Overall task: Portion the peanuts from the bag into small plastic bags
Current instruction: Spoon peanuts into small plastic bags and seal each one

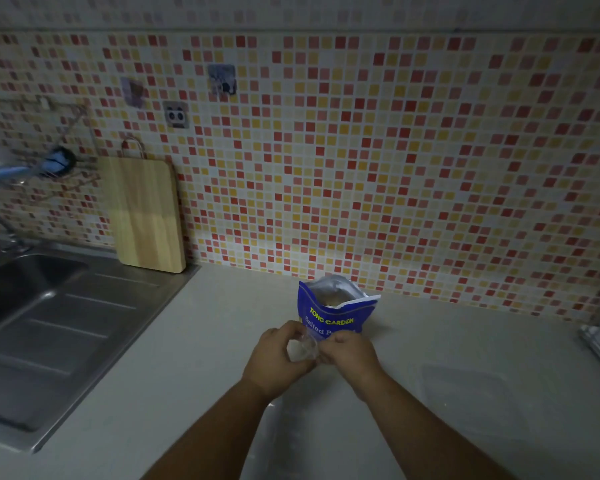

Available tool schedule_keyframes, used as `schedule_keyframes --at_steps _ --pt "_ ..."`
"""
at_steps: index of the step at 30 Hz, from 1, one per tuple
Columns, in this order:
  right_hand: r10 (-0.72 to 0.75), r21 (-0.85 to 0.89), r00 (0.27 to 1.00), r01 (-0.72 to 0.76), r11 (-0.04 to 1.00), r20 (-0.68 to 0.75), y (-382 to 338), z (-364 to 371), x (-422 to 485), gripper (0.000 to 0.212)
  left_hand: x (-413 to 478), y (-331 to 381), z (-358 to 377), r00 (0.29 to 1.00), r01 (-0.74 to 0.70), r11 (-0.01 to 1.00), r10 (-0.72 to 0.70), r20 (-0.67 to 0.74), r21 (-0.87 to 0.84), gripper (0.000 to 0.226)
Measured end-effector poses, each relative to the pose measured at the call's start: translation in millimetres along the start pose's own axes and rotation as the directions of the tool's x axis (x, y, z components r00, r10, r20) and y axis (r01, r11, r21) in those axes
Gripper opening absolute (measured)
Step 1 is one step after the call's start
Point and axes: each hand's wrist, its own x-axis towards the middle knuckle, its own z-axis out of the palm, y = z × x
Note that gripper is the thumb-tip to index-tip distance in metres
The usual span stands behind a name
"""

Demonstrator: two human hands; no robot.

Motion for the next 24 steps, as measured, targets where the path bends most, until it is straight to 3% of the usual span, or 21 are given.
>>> schedule_keyframes --at_steps 3,5,9,11,12,15,18,21,24 --pt "-0.006 0.025 1.0 0.006 1.0 -0.022 -0.8 0.7 -0.7 0.025 2.0 -1.3 -2.7 1.0 -0.01 1.0 0.009 -0.02 -0.025 0.042" --pt "-0.045 -0.023 0.992 0.043 0.999 -0.117 -6.2 -2.6 -2.8 0.026 3.2 -2.1 -4.4 0.999 -0.023 0.999 0.022 -0.033 -0.036 0.042" --pt "-0.266 -0.173 0.881 0.213 0.962 -0.392 -24.9 -24.9 0.2 0.015 4.8 -1.7 -9.8 0.999 -0.026 0.998 0.024 -0.035 -0.05 0.043" --pt "-0.363 -0.302 0.824 0.246 0.921 -0.435 -29.2 -38.6 12.8 0.011 7.4 0.0 -14.9 0.999 -0.026 0.998 0.024 -0.041 -0.055 0.045" --pt "-0.367 -0.378 0.83 0.207 0.902 -0.421 -30.5 -45.2 20.5 0.016 10.4 0.5 -17.9 0.999 -0.022 0.998 0.019 -0.046 -0.057 0.046" --pt "-0.228 -0.537 0.912 0.01 0.844 -0.342 -33.1 -63.4 38.9 0.034 21.8 7.2 -27.3 0.997 -0.036 0.997 0.032 -0.071 -0.065 0.045" --pt "-0.062 -0.589 0.966 -0.102 0.802 -0.251 -36.1 -67.7 49.7 0.03 31.3 14.9 -33.8 0.996 -0.033 0.996 0.025 -0.088 -0.086 0.046" --pt "0.025 -0.57 0.969 -0.166 0.805 -0.247 -43.4 -66.8 55.4 0.025 45.0 26.0 -38.1 0.997 -0.021 0.994 0.014 -0.07 -0.11 0.045" --pt "0.01 -0.632 0.962 -0.186 0.753 -0.272 -50.6 -69.5 60.4 0.02 60.2 32.6 -38.2 0.999 0.012 0.988 -0.018 -0.038 -0.154 0.041"
